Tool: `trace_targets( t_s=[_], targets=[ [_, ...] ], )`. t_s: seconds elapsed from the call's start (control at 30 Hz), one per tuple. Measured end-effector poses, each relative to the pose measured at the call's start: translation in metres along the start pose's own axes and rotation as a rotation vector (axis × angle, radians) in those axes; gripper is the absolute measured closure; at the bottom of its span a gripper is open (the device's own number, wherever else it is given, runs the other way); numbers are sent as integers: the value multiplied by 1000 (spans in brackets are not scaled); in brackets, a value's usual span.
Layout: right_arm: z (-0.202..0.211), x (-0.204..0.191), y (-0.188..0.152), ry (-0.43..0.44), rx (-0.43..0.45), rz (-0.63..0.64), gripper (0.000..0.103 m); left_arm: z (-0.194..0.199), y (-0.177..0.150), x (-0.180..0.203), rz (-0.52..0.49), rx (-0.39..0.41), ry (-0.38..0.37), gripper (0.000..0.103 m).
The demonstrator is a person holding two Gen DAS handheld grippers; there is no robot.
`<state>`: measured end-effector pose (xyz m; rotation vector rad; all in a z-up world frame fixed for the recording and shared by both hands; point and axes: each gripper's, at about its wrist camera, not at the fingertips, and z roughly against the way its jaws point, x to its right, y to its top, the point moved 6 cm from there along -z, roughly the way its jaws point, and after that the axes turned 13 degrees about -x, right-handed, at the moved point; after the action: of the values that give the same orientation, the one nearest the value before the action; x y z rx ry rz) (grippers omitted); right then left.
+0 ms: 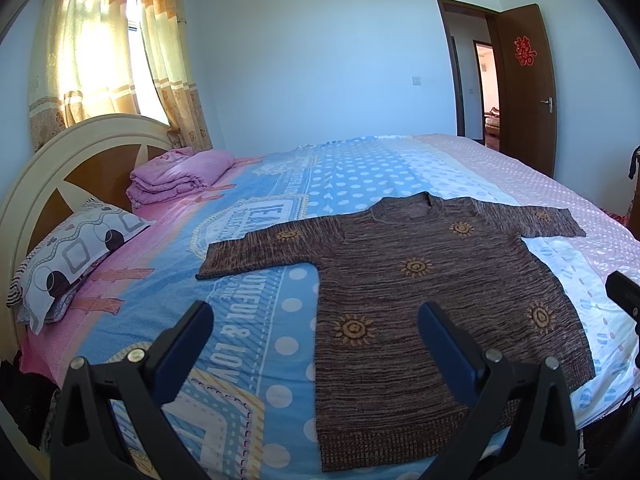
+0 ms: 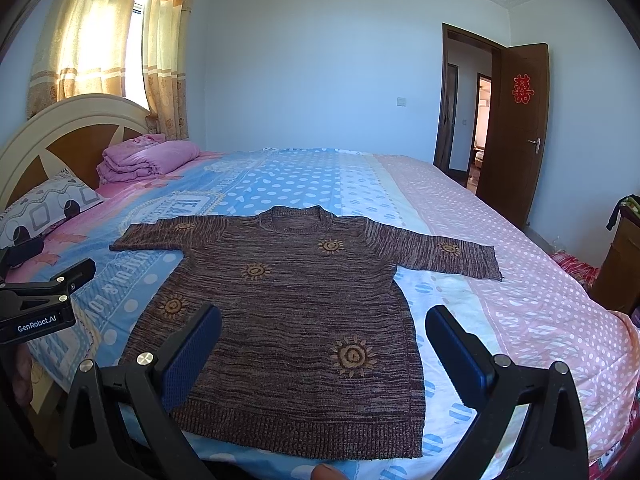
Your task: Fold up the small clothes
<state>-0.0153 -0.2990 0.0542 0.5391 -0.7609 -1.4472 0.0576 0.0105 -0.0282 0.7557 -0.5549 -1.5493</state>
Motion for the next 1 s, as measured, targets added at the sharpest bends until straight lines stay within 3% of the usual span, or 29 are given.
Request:
trace_targets(
  t_s=[1.0],
  targets=[
    [-3, 3, -1, 8, -13, 1, 1, -1, -6, 7, -2, -1, 1, 0]
  ],
)
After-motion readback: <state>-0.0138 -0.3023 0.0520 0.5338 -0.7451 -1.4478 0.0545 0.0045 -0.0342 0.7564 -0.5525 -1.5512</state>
